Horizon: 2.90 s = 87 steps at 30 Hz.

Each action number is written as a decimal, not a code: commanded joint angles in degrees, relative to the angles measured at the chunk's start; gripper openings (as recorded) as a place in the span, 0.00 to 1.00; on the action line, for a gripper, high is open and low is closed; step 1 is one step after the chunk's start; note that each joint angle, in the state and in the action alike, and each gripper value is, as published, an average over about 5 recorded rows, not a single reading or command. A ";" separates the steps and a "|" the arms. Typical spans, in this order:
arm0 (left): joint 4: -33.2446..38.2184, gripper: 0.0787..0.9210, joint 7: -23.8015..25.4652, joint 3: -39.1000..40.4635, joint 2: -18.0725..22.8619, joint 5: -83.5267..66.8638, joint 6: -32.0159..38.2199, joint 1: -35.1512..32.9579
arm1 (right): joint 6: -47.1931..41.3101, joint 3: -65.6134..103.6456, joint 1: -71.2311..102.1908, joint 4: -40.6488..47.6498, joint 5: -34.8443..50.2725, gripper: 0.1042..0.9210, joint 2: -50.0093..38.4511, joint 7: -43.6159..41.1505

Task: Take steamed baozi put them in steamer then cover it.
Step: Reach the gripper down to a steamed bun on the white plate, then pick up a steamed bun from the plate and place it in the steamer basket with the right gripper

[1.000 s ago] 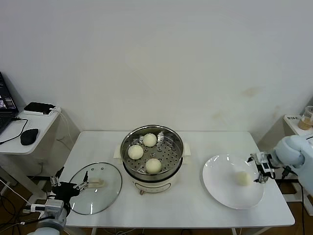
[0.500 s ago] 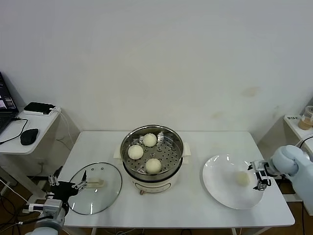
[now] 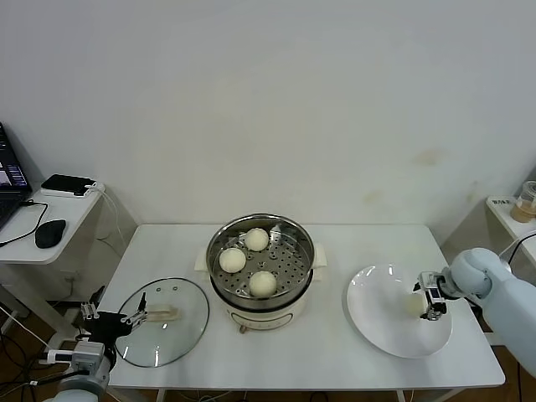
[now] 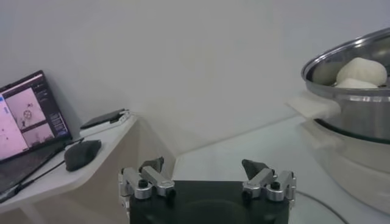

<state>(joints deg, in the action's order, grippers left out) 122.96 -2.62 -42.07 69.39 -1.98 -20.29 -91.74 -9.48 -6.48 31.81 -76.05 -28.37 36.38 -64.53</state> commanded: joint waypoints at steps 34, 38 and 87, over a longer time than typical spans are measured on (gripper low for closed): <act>-0.43 0.88 -0.33 2.07 0.17 0.15 -0.33 2.40 | -17.37 -46.53 -62.23 -9.39 38.96 0.63 10.09 3.06; -0.60 0.88 -0.35 1.85 0.17 0.08 -0.38 2.57 | -20.18 -48.86 -63.18 -8.38 42.45 0.63 15.76 5.60; -1.11 0.88 -0.38 0.54 0.32 0.03 -0.26 2.30 | -24.42 -49.18 -45.96 -1.30 33.54 0.64 25.65 10.47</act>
<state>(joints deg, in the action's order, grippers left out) 121.83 -3.02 -41.51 69.71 -1.96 -20.55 -89.43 -34.16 -56.24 -14.68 -77.28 7.44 61.85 -54.26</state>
